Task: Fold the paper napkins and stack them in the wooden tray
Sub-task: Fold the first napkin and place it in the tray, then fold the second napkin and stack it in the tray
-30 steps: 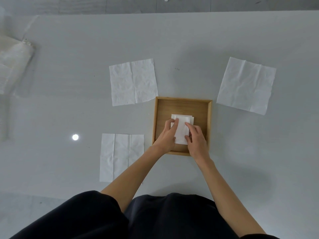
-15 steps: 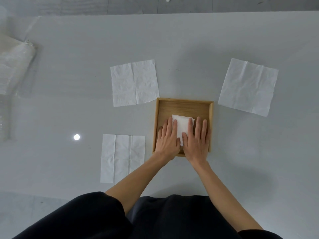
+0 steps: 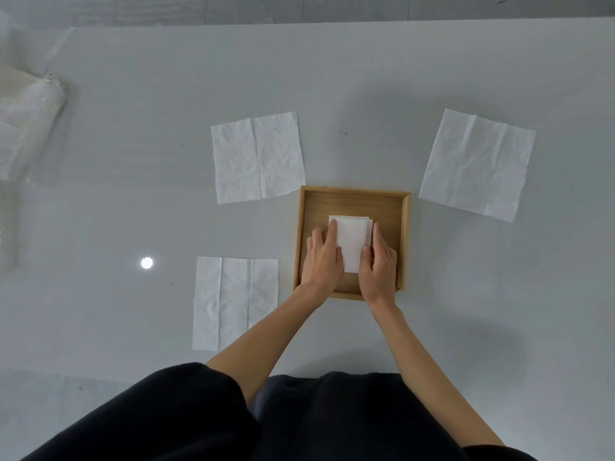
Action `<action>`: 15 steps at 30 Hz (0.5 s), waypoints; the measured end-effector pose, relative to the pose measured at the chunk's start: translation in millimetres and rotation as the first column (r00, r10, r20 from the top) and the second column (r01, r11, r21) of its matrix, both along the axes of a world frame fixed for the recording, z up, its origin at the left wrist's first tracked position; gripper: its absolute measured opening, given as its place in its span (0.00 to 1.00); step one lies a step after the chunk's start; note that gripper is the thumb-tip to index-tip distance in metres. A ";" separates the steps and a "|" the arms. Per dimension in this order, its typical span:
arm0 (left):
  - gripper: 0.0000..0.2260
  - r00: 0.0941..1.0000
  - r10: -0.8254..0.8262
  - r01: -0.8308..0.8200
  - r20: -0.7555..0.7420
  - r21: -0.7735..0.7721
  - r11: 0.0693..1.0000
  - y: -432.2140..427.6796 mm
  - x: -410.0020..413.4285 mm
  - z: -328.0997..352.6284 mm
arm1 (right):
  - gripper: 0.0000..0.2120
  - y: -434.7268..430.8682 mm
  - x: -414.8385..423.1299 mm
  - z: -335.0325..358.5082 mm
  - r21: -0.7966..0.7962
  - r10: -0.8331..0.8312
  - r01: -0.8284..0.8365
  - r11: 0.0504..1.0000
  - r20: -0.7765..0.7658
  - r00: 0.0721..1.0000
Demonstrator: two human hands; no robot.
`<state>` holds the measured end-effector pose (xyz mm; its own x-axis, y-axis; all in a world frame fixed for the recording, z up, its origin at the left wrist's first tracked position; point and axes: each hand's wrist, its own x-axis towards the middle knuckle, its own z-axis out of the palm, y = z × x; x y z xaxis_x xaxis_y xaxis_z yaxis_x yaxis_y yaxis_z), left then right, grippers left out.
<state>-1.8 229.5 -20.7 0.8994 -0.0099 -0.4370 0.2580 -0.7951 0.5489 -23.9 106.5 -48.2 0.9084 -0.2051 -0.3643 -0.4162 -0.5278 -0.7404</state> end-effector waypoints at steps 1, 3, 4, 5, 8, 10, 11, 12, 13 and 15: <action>0.27 0.998 0.055 -0.055 -0.002 -0.014 0.998 -0.7 0.5 0.8 | 0.25 -0.1 0.1 0.3 0.048 -0.052 0.053 0.997 -0.030 0.998; 0.25 0.990 0.136 -0.137 -0.021 -0.061 0.989 -2.2 2.2 3.1 | 0.27 0.2 1.7 2.5 0.154 -0.144 0.156 0.976 -0.088 0.986; 0.24 0.988 0.152 -0.154 -0.031 -0.087 0.984 -2.0 3.2 3.4 | 0.27 0.4 3.4 3.6 0.201 -0.173 0.191 0.961 -0.102 0.980; 0.22 0.987 0.156 -0.159 -0.035 -0.105 0.982 -1.2 3.3 3.5 | 0.28 0.6 4.3 5.9 0.239 -0.193 0.214 0.947 -0.109 0.975; 0.21 0.988 0.156 -0.157 -0.023 -0.105 0.982 0.9 1.9 5.0 | 0.28 0.3 8.5 11.0 0.368 -0.242 0.275 0.888 -0.136 0.961; 0.22 0.986 0.166 -0.168 -0.030 -0.107 0.980 0.1 0.0 7.1 | 0.28 -1.5 12.3 12.1 0.435 -0.276 0.318 0.843 -0.157 0.948; 0.23 0.985 0.168 -0.171 -0.035 -0.099 0.980 -0.9 -1.3 8.3 | 0.28 -2.4 14.2 12.6 0.437 -0.281 0.323 0.840 -0.159 0.946; 0.23 0.985 0.168 -0.170 -0.036 -0.077 0.982 -2.4 -2.7 9.0 | 0.28 -2.8 15.8 14.3 0.436 -0.278 0.319 0.842 -0.156 0.948; 0.24 0.986 0.166 -0.167 -0.029 -0.046 0.985 -3.9 -3.4 9.7 | 0.28 -3.3 17.1 17.2 0.426 -0.280 0.318 0.847 -0.150 0.948; 0.25 0.990 0.140 -0.141 0.026 0.022 0.990 -8.7 -0.1 12.9 | 0.28 -7.3 18.7 26.4 0.409 -0.336 0.352 0.842 -0.114 0.935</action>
<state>-1.9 220.8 -7.8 0.9015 0.1272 -0.4136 0.3547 -0.7647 0.5380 -5.3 99.2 -21.8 0.7923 -0.3237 -0.5171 -0.5442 0.0083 -0.8389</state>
